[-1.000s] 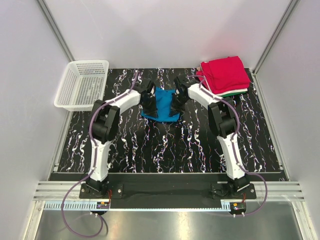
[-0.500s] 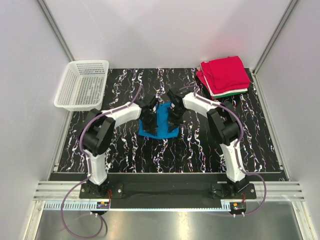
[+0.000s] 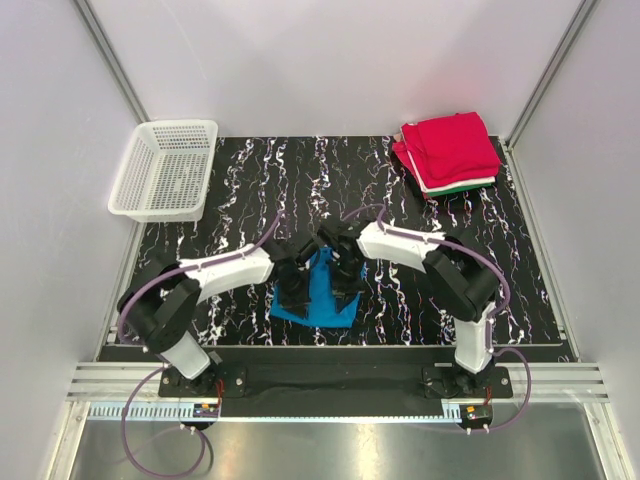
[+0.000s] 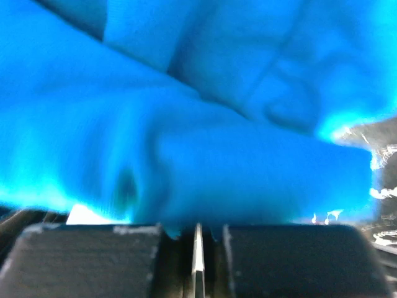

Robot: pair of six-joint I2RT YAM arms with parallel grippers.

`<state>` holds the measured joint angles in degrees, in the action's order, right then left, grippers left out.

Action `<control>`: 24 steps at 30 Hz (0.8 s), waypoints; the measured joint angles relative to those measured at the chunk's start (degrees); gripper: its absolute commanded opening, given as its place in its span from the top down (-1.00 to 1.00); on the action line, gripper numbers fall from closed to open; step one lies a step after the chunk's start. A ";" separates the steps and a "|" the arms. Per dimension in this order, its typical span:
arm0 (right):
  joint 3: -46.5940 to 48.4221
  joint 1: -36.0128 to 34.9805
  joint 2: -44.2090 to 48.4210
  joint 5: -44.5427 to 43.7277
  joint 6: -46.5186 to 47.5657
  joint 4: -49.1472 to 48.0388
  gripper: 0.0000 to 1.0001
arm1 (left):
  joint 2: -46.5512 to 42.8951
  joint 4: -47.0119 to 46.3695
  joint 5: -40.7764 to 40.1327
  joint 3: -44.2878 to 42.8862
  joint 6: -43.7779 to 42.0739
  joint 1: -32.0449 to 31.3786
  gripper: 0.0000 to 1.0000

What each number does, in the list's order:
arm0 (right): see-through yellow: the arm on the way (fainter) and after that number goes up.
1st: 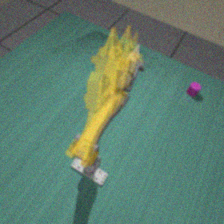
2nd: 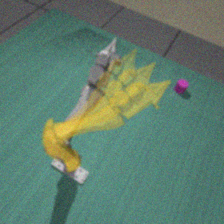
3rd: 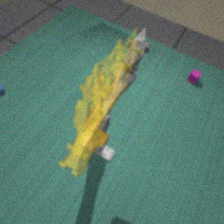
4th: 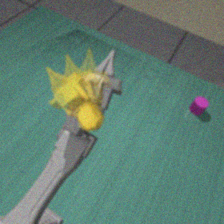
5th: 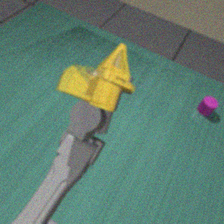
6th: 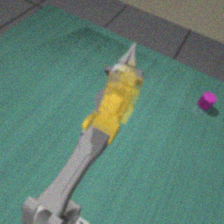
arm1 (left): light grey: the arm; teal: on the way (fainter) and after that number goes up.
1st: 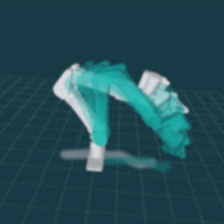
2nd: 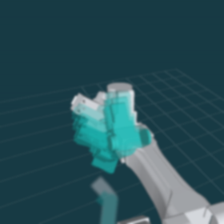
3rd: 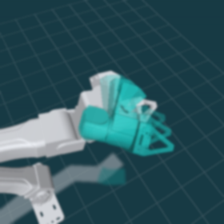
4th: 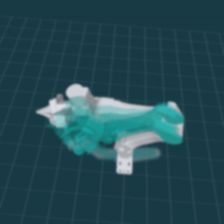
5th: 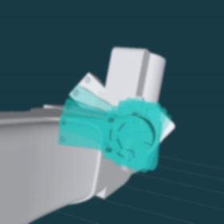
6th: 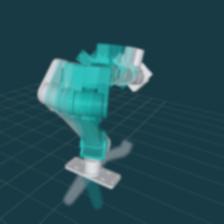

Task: Fold and stack the t-shirts
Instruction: Fold the tshirt

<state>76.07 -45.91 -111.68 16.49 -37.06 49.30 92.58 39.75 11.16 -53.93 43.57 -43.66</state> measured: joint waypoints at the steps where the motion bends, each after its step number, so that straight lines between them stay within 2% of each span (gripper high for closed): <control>1: -0.28 -0.42 0.76 -0.35 -0.24 0.24 0.70 | -0.87 0.90 -0.04 0.17 0.11 -0.48 0.31; 3: -0.39 -0.57 2.80 -1.92 -0.33 0.83 0.62 | -2.56 2.25 -0.39 0.02 0.00 -0.76 0.11; 5: 0.24 -0.39 5.46 -4.20 -0.24 1.68 0.39 | -3.67 4.57 -1.16 -1.60 -0.33 -0.72 0.01; 10: 9.99 -0.17 11.41 -9.57 1.22 5.05 0.40 | -4.35 8.55 -2.95 -12.52 -2.21 0.39 0.01; 11: 12.15 -0.13 12.48 -10.34 1.53 5.07 0.34 | -4.59 8.66 -3.08 -15.02 -2.89 0.98 0.00; 12: 13.86 -0.02 13.51 -11.02 1.90 5.20 0.11 | -4.96 8.61 -3.21 -16.92 -3.43 1.86 -0.01; 14: 16.17 0.33 15.85 -11.82 2.62 5.68 0.10 | -6.21 8.63 -3.67 -19.61 -5.03 4.09 -0.01; 19: 12.39 1.07 21.24 -13.97 4.44 6.16 0.09 | -9.14 9.81 -5.03 -19.58 -8.96 10.34 -0.01; 23: 5.03 1.51 22.12 -14.10 5.09 6.19 -0.12 | -9.35 10.75 -5.44 -16.20 -11.17 13.84 -0.02; 24: 3.43 1.68 21.94 -14.10 5.38 6.16 -0.11 | -9.35 10.95 -5.46 -15.56 -11.56 14.23 -0.02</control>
<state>79.50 -44.23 -89.73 2.39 -31.68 55.46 83.22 50.70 5.69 -69.49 32.01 -29.43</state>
